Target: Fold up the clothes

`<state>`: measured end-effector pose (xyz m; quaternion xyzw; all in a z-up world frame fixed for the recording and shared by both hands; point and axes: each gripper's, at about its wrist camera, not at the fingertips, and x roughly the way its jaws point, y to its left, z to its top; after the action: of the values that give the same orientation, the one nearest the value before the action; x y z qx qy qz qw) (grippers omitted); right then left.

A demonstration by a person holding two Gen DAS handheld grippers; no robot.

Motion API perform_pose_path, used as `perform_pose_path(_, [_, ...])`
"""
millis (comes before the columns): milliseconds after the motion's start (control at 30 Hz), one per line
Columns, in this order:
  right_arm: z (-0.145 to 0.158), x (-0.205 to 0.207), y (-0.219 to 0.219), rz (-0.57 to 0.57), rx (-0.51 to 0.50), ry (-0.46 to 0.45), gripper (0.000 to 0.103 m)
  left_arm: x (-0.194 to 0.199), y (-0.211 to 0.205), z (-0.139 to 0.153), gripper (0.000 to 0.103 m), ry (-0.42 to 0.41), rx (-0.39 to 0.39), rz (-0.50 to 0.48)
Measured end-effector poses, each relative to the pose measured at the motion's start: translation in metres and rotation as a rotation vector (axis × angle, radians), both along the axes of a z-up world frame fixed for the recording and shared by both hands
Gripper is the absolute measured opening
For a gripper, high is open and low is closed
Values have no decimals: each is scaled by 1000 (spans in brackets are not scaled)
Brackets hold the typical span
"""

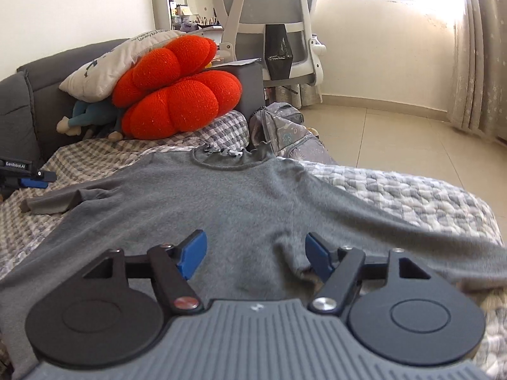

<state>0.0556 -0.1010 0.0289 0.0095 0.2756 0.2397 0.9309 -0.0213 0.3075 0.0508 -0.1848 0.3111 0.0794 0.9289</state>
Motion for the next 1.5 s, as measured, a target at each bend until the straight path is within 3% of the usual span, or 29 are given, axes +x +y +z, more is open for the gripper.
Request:
perform_pose_path(100, [-8,-39,-15,-30,40,29,77,-50,-12,-6,52,-6,-48,-60])
perform_pose_path(200, [-15,-73,-26,-59,71,44,77,-87,-26,-16,52,-13,-48,-109])
perform_pose_path(333, [-26,-110,-39,-100,125,76,77,-109,-42,-26,50,-21,-33,-158])
perform_pose_path(500, [-31,-141,-37,-107,130,87,77,-123,-59,-36,49,-9,50,-181])
perform_pose_path(567, [-32,-148,-36,-89,133,99,71,-125,-62,-39,49,1,62,-198])
perform_pose_path(667, [-35,-154,-39,-99,172,129,44,-130,-64,-45,49,-8,63,-209])
perform_pose_path(700, [-36,-156,-41,-103,184,139,28,-131,-65,-46,45,-12,74,-210])
perform_pose_path(733, [-36,-157,-38,-96,186,142,23,-132,-68,-48,40,-12,96,-209])
perform_pose_path(800, [-36,-159,-33,-81,177,139,22,-134,-73,-49,31,-8,142,-207])
perform_pose_path(833, [-36,-160,-29,-73,166,133,17,-134,-74,-48,28,-8,153,-210])
perform_pose_path(900, [-35,-158,-28,-56,189,143,9,-136,-69,-45,8,-9,123,-219])
perform_pose_path(967, [-34,-159,-30,-41,227,140,9,-137,-63,-43,8,-10,82,-228])
perform_pose_path(1100, [-27,-166,-38,-22,322,132,9,-144,-58,-39,8,-22,73,-252])
perform_pose_path(1500, [-17,-177,-65,-31,443,112,8,-151,-49,-39,8,-7,35,-255])
